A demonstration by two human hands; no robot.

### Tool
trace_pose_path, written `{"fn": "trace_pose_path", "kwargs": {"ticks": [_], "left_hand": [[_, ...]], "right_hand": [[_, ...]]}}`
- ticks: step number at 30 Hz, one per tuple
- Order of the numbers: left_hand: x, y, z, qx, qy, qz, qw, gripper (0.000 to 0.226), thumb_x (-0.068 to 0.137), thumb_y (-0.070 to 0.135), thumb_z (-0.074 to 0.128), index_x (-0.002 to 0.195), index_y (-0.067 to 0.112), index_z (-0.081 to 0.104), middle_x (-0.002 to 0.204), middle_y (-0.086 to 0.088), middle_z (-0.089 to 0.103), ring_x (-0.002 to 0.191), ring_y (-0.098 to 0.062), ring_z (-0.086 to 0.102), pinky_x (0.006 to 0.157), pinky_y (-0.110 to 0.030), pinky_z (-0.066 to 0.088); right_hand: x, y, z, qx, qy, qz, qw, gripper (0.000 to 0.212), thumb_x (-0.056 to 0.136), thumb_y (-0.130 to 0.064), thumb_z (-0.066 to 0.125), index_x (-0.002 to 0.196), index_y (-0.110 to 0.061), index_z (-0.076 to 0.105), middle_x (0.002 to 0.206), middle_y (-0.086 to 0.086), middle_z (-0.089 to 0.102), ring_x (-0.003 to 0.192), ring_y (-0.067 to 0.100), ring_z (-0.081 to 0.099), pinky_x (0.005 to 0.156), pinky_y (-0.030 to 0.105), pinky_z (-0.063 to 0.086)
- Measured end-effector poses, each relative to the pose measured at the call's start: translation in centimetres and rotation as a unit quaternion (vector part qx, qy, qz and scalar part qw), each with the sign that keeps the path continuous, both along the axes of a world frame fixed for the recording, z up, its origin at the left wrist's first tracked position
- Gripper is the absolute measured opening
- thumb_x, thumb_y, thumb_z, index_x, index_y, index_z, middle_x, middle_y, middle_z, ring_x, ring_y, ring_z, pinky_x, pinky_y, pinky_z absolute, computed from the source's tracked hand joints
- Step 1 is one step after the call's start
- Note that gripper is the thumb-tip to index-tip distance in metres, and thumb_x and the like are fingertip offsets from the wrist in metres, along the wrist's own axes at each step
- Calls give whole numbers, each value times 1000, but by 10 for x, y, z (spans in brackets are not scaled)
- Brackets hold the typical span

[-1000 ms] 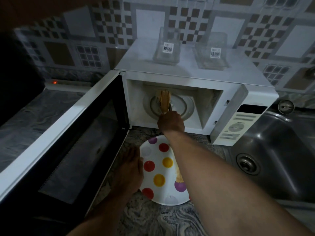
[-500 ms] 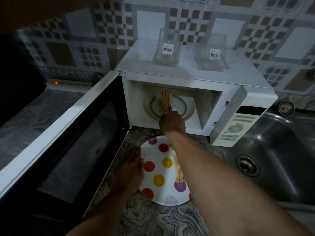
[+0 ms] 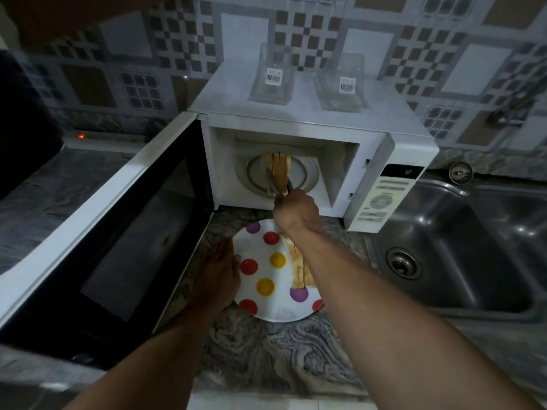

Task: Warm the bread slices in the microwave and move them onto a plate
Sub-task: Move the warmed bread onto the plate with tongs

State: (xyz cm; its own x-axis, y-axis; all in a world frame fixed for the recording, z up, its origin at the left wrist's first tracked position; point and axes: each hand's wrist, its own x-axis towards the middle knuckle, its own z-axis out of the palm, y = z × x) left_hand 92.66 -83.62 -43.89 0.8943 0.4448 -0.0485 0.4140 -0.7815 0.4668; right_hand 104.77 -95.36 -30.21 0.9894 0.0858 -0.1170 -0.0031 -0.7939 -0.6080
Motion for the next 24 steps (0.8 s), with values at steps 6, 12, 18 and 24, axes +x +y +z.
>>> {"fn": "trace_pose_path", "kwargs": {"ticks": [6,12,18,24], "left_hand": [[-3,0,4,-4,45,-5,999,56,106,31,26,156,10,12,163,-11,16,148,-30,19,121,-37,17],[-13,-5,4,1,72,-5,997,58,106,30,27,157,10,9,163,-12,14,148,-34,19,119,-42,18],[-15,-6,13,-1,104,-24,994,60,106,30,27,157,9,3,165,-10,5,148,-34,16,118,-44,20],[-16,-4,13,-13,116,-46,992,61,107,30,26,156,6,-1,165,-12,1,150,-32,10,120,-43,16]], "right_hand": [[-39,-18,6,-10,-17,2,1000,41,101,-40,47,118,-4,58,119,17,65,106,37,62,77,36,46],[-85,-37,5,-39,-43,29,998,41,102,-39,45,108,-3,64,109,18,66,96,36,63,74,36,47],[-129,-50,-4,-52,-42,35,997,44,103,-41,42,118,-2,56,113,19,64,103,40,62,71,35,38],[-158,-57,-24,-74,-19,43,996,46,104,-44,40,117,-2,50,107,20,67,95,39,65,64,35,41]]}}
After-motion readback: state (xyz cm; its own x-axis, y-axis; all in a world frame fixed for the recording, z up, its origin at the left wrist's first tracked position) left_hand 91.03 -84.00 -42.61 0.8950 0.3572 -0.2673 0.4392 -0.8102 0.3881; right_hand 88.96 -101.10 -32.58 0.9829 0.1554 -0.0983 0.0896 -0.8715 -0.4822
